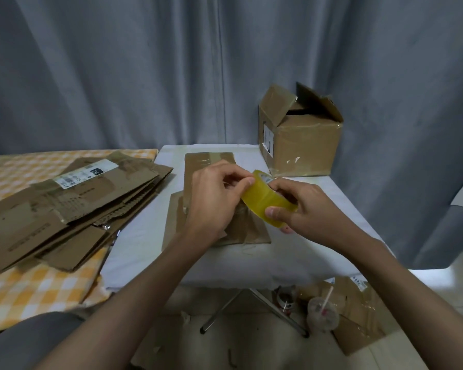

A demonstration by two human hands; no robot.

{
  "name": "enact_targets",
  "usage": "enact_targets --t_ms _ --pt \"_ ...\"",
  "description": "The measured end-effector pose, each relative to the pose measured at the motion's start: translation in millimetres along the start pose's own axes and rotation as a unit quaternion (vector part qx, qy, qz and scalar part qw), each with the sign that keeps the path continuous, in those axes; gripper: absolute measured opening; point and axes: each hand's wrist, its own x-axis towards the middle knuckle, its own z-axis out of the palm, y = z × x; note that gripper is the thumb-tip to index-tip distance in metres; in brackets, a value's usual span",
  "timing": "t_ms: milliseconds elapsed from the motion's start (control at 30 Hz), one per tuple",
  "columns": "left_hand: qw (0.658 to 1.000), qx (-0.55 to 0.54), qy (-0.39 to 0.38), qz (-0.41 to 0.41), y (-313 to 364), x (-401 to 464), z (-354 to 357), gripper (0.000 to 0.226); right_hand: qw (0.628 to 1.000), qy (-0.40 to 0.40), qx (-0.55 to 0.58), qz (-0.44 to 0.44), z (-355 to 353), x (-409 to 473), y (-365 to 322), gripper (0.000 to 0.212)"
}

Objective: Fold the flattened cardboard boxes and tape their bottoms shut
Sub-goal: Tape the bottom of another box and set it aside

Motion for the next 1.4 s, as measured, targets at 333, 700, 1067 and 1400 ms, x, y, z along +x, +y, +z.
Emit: enact_targets --t_ms 333,700,1067,1400 --pt "0.964 -0.176 -0.068 -0.188 8 6 -6 0.009 0.989 0.021 0.094 0.116 -34 2 2 0.034" --pt "0.877 -0.334 -0.097 -0.331 2 9 -38 0.014 0.911 0.002 0.376 0.172 -27 4 4 0.018" --pt "0.890 -0.264 -0.077 -0.365 -36 2 -77 0.012 0.979 0.002 0.123 0.162 -8 20 6 0.070" --pt "0.870 -0.268 -0.071 -0.407 -63 2 -95 0.008 0.982 0.006 0.036 0.186 -12 44 7 0.046"
